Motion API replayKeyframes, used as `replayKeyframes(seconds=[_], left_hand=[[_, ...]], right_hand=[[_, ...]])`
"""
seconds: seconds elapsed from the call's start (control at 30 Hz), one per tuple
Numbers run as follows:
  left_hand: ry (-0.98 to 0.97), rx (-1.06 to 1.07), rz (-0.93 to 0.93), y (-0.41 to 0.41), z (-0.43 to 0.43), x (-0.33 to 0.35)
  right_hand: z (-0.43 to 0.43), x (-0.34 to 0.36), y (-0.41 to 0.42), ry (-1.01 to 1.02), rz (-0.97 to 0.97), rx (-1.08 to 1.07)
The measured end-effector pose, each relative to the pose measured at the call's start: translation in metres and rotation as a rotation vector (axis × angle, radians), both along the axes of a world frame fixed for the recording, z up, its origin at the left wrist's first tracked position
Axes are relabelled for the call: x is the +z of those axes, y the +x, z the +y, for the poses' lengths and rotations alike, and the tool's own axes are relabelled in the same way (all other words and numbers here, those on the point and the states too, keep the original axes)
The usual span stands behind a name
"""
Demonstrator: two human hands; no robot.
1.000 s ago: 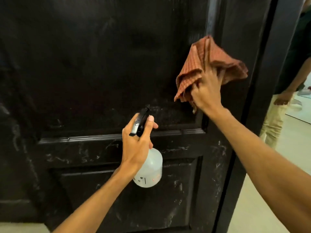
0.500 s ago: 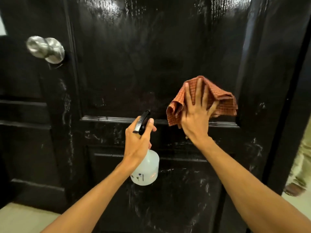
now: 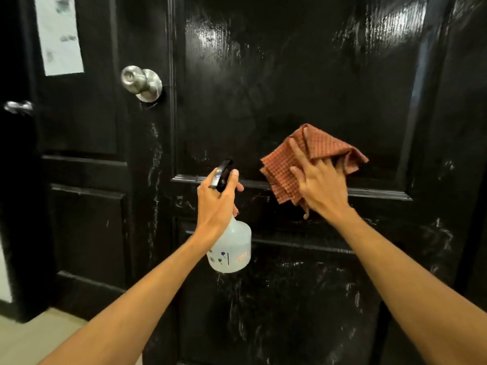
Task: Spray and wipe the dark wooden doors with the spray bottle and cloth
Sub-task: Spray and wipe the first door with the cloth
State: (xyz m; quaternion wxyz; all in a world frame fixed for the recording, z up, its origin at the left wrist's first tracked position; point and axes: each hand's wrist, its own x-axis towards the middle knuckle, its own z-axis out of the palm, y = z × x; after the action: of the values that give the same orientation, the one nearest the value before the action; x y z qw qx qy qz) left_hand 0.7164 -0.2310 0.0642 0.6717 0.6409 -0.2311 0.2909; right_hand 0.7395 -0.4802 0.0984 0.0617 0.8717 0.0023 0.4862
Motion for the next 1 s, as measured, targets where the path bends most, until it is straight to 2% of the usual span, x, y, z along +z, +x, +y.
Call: replayKeyframes(seconds=[0.13,0.2,0.33,0.5,0.57,0.67,0.7,0.83,1.0], left_hand=[[0.036,-0.006,-0.007,0.01,0.024,0.005],[0.061,0.001,-0.022,0.021,0.033,0.005],[0.073,0.049,-0.013,0.043,0.047,0.004],[0.054,0.085,-0.036,0.059,0.074,0.0],[0.033,0.106,-0.049,0.059,0.087,-0.005],[0.017,0.141,-0.03,0.057,0.106,-0.014],[0.013,0.15,-0.025,0.057,0.113,-0.015],[-0.001,0.163,-0.031,0.059,0.137,-0.013],[-0.017,0.214,-0.02,0.065,0.161,-0.008]], right_hand=[[-0.012,-0.006,0.0,0.246,-0.2,-0.042],[0.021,-0.006,0.016,0.22,-0.255,-0.078],[0.084,0.004,0.046,-0.038,-0.137,0.046],[0.091,0.026,0.062,0.114,-0.302,0.009],[0.125,0.016,0.07,0.024,-0.289,0.011],[0.171,0.001,0.086,-0.252,-0.162,0.127],[0.174,0.007,0.089,-0.28,-0.167,0.134],[0.185,0.04,0.098,-0.151,-0.249,0.069],[0.227,-0.013,0.109,-0.412,-0.095,0.217]])
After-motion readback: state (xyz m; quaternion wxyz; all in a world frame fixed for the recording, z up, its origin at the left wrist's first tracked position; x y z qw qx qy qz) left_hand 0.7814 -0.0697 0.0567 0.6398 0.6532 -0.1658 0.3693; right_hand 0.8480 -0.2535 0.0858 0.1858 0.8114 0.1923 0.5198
